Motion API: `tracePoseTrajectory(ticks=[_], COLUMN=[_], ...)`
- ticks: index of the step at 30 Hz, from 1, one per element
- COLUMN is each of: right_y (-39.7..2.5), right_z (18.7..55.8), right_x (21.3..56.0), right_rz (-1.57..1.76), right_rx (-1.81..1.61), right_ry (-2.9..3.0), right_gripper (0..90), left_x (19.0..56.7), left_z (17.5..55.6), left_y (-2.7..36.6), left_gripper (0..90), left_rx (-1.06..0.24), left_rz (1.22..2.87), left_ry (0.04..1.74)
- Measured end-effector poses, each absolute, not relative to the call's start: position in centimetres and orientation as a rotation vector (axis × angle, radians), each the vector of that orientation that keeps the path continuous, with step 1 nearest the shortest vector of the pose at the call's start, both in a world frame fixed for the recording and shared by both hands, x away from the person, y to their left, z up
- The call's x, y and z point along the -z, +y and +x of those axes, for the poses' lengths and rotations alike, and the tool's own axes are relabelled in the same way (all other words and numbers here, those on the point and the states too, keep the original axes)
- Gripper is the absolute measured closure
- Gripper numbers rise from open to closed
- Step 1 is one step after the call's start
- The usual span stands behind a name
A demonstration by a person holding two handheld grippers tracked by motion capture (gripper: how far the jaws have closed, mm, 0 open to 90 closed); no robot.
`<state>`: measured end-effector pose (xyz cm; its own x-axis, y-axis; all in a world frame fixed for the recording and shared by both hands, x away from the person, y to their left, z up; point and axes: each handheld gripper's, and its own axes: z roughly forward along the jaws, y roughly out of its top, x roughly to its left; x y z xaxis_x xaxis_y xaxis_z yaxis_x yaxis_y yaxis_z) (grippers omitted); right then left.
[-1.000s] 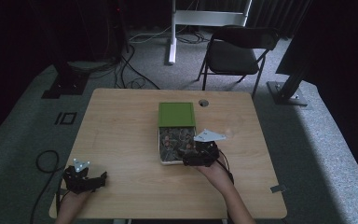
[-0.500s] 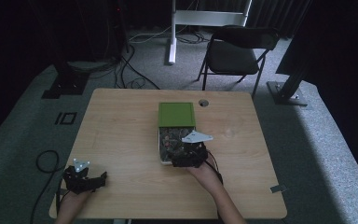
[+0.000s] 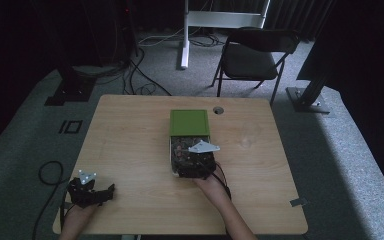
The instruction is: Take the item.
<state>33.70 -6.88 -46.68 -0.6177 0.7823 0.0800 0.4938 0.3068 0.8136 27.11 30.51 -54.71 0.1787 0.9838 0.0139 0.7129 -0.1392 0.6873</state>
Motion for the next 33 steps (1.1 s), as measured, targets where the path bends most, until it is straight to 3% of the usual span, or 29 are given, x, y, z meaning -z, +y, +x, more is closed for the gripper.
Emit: tracePoseTrajectory(ticks=[15,23,33], right_y=[-6.3,-6.0,-6.1], right_z=[34.4,34.8,34.9], right_x=[47.1,47.6,48.2], right_rz=[1.226,1.251,1.245], right_rx=[-1.189,-1.177,-1.150], right_ry=[2.218,2.226,2.256], right_gripper=[24.9,36.6,61.3], left_x=[54.7,54.7,54.7], left_z=[27.1,27.1,27.1], left_y=[30.5,30.5,30.5], left_gripper=[1.6,1.6,1.6], left_rx=[-0.649,-0.649,-0.649], left_rz=[1.917,1.913,1.913], left_ry=[1.591,1.592,1.592])
